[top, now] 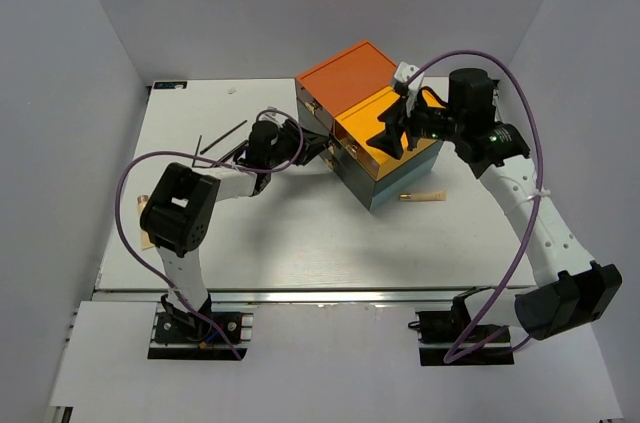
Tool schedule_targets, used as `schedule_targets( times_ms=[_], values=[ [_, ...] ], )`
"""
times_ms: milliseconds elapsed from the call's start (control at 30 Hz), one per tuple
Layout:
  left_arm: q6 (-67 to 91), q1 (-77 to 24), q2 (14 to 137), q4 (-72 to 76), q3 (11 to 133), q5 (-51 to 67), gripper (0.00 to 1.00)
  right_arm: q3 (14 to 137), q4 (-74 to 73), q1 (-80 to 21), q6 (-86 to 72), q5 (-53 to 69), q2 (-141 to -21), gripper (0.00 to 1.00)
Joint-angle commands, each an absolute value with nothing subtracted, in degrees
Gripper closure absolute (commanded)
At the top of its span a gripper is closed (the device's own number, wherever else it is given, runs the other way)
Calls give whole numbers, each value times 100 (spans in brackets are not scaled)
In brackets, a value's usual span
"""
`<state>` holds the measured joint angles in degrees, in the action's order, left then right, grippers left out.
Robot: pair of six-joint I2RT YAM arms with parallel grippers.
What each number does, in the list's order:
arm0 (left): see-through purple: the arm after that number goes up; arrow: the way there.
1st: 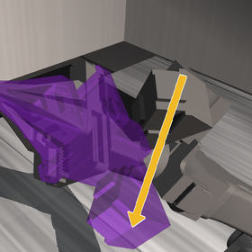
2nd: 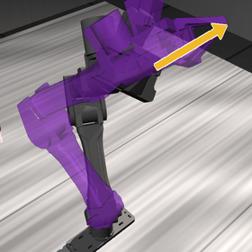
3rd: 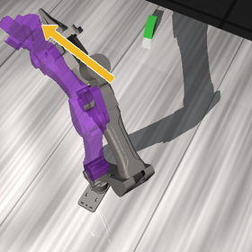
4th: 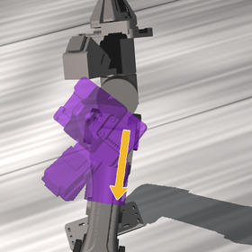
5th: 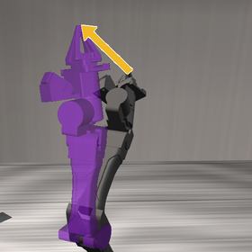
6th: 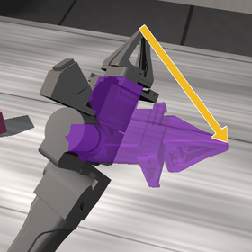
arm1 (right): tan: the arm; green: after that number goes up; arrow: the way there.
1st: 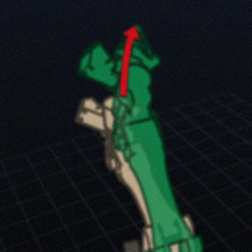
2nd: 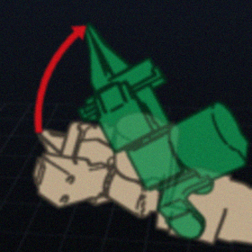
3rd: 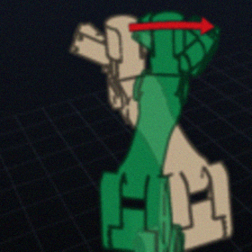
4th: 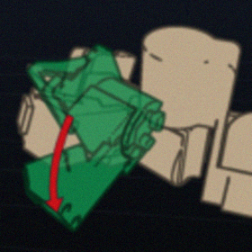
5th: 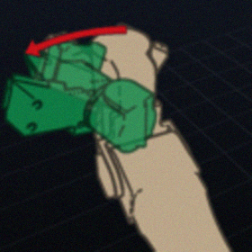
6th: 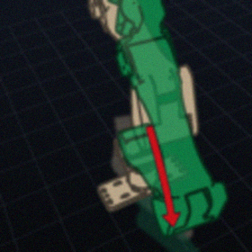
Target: Organize the makeup
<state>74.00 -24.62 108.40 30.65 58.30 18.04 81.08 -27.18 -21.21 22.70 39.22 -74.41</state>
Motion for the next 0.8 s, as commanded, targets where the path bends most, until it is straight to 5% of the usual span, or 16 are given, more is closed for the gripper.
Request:
schedule_targets(
  times_ms=[0,233,300,400,567,700,767],
  values=[
    [7418,-2619,10617,3383,5634,2030,52,8095,-2443,-2004,2109,4122,-7356,31],
    [7497,-2707,10652,3595,5572,2110,50,7893,-2417,-1925,2083,3948,-7383,31],
    [7497,-2751,10696,3542,5599,2083,58,7814,-2417,-1838,1909,3815,-7392,30],
    [7506,-2742,10723,3542,5538,2039,85,7682,-2321,-1250,1356,4198,-7400,30],
    [7444,-2742,10512,3498,5265,1960,92,7287,-2091,-62,1326,4869,-7138,28],
    [7357,-2751,10091,3411,4835,1978,93,7321,-3228,369,3097,4930,-7049,26],
    [7217,-2742,9732,3270,4536,1916,93,7462,-4144,378,5241,4878,-7031,24]
  ],
)
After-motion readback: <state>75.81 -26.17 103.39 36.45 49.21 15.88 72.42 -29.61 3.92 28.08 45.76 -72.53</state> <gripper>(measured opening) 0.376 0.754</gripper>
